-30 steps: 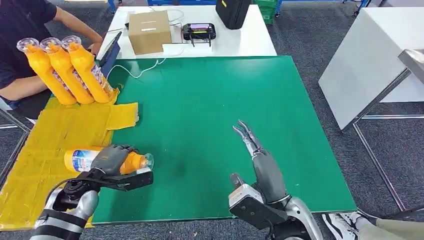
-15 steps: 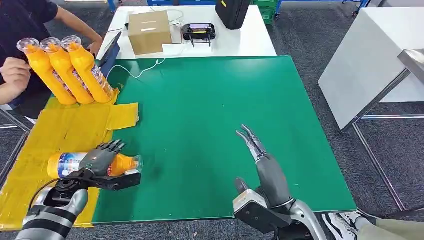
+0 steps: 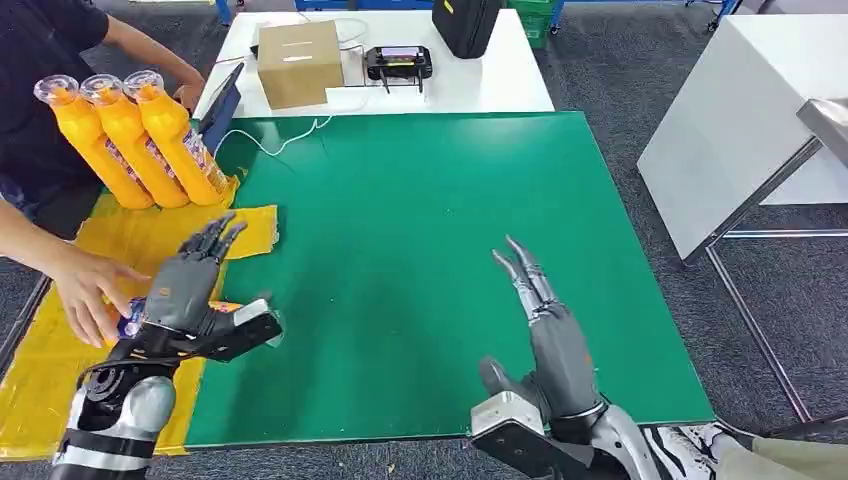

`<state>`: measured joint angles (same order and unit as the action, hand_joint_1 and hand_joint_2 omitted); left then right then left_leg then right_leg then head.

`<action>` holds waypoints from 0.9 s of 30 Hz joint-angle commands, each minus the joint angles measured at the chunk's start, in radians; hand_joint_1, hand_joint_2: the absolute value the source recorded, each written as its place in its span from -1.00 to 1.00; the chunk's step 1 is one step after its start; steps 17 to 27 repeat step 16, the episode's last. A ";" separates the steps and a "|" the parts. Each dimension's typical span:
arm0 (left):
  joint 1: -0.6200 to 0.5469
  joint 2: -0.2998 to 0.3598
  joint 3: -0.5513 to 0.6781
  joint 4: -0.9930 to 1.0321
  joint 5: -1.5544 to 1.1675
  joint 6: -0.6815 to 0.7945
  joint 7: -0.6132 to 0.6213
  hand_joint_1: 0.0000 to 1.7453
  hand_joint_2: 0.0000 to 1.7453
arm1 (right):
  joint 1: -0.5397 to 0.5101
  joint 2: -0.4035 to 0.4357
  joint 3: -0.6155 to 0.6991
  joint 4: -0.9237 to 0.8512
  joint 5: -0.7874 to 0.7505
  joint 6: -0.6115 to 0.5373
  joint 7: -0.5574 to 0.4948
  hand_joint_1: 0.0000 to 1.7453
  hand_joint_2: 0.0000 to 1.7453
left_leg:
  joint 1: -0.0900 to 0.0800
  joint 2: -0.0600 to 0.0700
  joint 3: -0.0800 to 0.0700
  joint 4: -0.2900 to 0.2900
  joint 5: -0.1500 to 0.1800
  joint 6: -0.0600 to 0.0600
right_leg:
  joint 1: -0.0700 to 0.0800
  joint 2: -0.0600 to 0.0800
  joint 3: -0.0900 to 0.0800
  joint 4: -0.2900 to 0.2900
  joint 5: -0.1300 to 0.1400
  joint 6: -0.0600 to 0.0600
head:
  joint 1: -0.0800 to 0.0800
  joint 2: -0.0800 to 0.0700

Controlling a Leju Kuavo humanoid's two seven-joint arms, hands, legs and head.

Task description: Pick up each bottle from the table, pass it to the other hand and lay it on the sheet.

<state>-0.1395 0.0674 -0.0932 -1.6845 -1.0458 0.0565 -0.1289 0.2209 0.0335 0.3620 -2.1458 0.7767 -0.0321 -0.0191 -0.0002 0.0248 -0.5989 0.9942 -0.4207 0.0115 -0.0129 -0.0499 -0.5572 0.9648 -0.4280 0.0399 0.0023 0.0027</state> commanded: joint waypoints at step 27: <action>0.240 -0.195 -0.126 -0.499 0.588 -0.131 -0.076 -1.00 -1.00 | 0.078 0.036 -0.063 -0.060 -0.071 -0.124 -0.086 -1.00 -1.00 | 0.002 -0.002 0.004 0.000 -0.002 -0.001 | 0.001 0.003 0.004 0.000 -0.002 -0.001 | 0.000 0.000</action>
